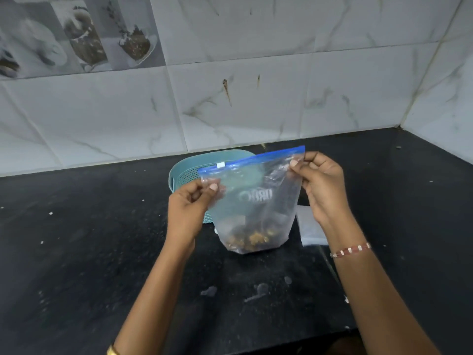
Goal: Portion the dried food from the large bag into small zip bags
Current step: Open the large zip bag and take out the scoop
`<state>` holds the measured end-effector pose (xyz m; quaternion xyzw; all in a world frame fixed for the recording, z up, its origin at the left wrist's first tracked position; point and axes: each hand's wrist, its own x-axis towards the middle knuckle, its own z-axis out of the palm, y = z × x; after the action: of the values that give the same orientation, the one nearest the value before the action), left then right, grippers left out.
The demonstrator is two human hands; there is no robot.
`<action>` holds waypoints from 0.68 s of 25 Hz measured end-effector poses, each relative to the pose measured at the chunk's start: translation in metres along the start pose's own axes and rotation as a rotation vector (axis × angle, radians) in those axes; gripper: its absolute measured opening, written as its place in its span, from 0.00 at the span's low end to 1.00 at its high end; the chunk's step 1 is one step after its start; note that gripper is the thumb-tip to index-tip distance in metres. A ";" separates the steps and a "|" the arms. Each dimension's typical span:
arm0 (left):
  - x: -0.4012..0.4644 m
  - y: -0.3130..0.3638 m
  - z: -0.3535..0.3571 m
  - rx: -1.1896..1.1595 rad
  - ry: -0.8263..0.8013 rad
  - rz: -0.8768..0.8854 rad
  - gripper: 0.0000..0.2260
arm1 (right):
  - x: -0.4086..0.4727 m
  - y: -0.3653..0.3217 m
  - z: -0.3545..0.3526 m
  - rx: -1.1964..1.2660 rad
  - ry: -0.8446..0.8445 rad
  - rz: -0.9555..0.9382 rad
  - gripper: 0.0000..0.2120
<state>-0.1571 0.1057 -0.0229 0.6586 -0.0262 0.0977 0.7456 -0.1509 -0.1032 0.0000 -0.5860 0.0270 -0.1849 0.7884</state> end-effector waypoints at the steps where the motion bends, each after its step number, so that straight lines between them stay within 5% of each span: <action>1: -0.004 -0.003 -0.007 0.008 0.023 -0.017 0.05 | -0.004 0.006 0.002 -0.019 -0.002 0.027 0.12; 5: -0.017 -0.008 -0.023 0.056 0.089 0.018 0.04 | -0.009 0.004 0.015 -0.238 0.007 -0.041 0.10; 10: -0.027 -0.003 -0.020 0.142 0.066 0.109 0.10 | -0.029 -0.020 0.050 -0.878 -0.062 -0.625 0.14; 14: -0.026 -0.002 -0.020 0.108 0.048 0.116 0.08 | -0.032 -0.013 0.082 -1.289 -0.495 -0.470 0.14; 17: -0.022 -0.001 -0.019 0.129 0.011 0.120 0.05 | -0.030 -0.007 0.088 -1.311 -0.602 -0.387 0.10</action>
<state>-0.1804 0.1222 -0.0298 0.7021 -0.0552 0.1471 0.6945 -0.1580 -0.0144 0.0286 -0.9556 -0.1887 -0.0980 0.2040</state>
